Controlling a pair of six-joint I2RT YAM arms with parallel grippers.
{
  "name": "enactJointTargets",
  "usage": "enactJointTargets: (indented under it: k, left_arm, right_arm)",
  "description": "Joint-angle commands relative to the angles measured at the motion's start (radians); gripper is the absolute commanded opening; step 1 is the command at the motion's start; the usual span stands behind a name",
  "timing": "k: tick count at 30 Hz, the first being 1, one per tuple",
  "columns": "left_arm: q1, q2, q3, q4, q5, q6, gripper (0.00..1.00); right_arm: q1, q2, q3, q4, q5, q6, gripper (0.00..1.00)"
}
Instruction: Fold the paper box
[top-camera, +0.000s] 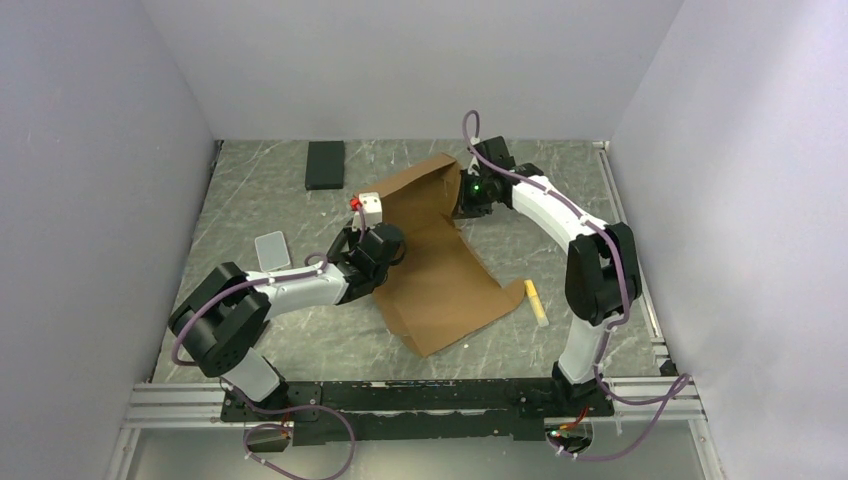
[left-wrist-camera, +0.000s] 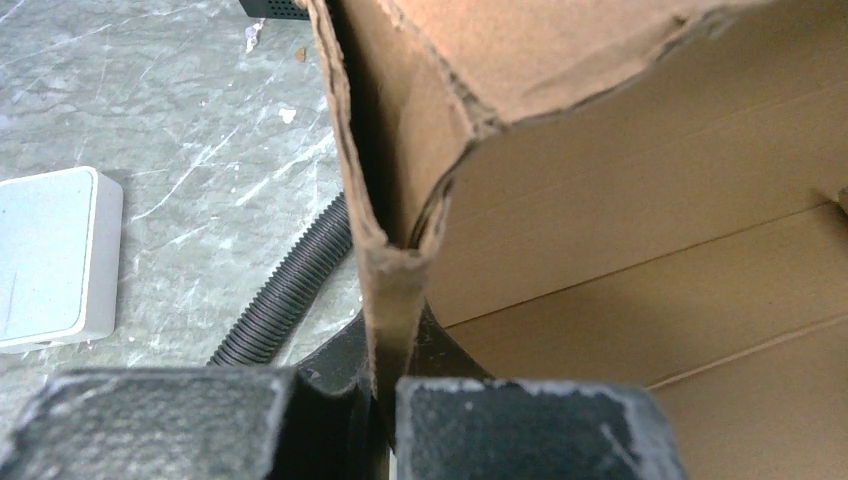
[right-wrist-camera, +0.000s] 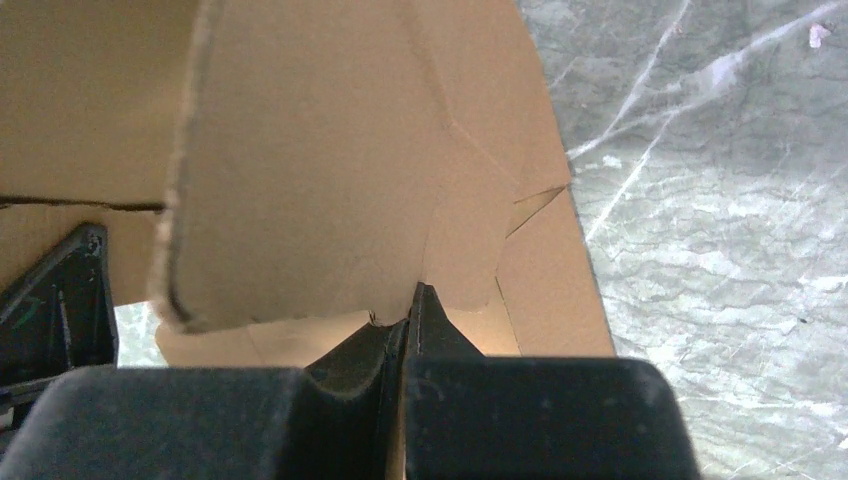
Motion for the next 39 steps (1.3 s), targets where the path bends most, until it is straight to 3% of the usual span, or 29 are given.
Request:
enactJointTargets:
  k: [1,8,17,25,33,39]
  left_arm:
    - [-0.039,-0.015,0.038,0.094,0.077,-0.023,0.00]
    - [-0.038,-0.031,0.023,0.086,0.066,-0.033,0.00]
    - [-0.037,-0.066,-0.014,0.112,0.053,-0.019,0.00]
    - [-0.036,-0.064,-0.106,0.333,0.094,0.060,0.00]
    - [-0.035,-0.023,-0.176,0.603,0.073,0.254,0.00]
    - [-0.034,0.036,-0.163,0.718,0.064,0.358,0.00]
  right_arm:
    - [0.079,0.020,0.058,0.012,0.007,-0.013,0.00]
    - [0.078,-0.028,0.077,0.002,0.241,-0.076,0.00]
    - [0.078,-0.130,-0.104,0.076,0.314,-0.325,0.00]
    - [0.062,-0.170,-0.241,0.157,0.292,-0.492,0.09]
    - [-0.024,-0.292,-0.314,0.145,-0.027,-0.671,0.55]
    - [-0.121,-0.424,-0.340,0.079,-0.290,-0.827,0.66]
